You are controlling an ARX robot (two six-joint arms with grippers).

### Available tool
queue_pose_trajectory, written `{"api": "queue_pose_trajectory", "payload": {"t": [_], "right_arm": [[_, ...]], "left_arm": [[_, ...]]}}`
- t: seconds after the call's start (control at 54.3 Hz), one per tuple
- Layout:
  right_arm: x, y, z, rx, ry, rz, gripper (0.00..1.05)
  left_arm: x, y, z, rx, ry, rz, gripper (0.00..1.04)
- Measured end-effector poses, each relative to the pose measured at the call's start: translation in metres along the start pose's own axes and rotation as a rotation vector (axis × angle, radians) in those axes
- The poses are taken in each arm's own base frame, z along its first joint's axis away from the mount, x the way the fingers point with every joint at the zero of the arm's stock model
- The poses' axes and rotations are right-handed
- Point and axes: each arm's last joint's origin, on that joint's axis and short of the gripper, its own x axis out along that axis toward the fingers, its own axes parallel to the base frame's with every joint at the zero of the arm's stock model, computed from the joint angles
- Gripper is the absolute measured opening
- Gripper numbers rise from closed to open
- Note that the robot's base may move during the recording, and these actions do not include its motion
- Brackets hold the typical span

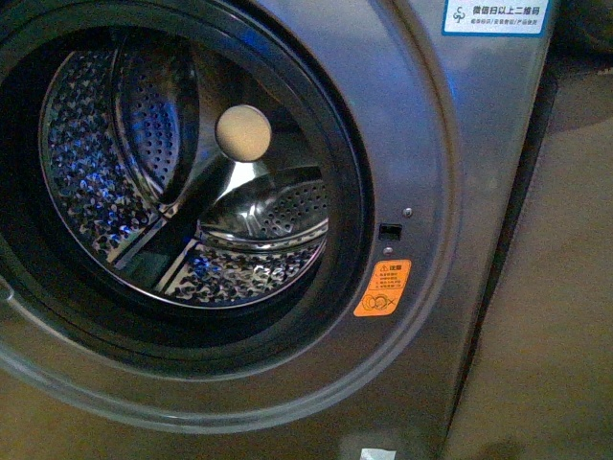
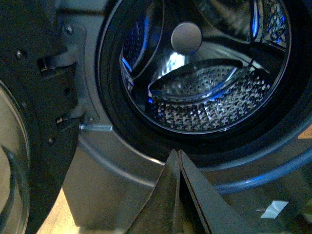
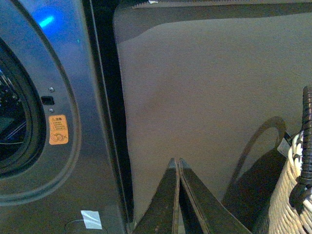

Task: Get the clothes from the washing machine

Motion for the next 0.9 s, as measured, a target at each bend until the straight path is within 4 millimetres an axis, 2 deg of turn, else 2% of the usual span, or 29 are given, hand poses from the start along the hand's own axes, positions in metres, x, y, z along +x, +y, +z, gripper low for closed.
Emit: {"api": "queue_pose_trajectory", "payload": {"t": [0.258, 0.626, 0.902], "right_arm": [[0.000, 0.000, 0.000, 0.000, 0.002, 0.000, 0.02], [0.000, 0.000, 0.000, -0.001, 0.002, 0.000, 0.03], [0.000, 0.000, 0.000, 0.000, 0.002, 0.000, 0.48]], "left_arm": [[-0.013, 0.000, -0.002, 0.002, -0.004, 0.002, 0.04], [-0.013, 0.000, -0.002, 0.002, -0.003, 0.002, 0.04], [-0.013, 0.000, -0.002, 0.001, -0.003, 0.002, 0.04]]}}
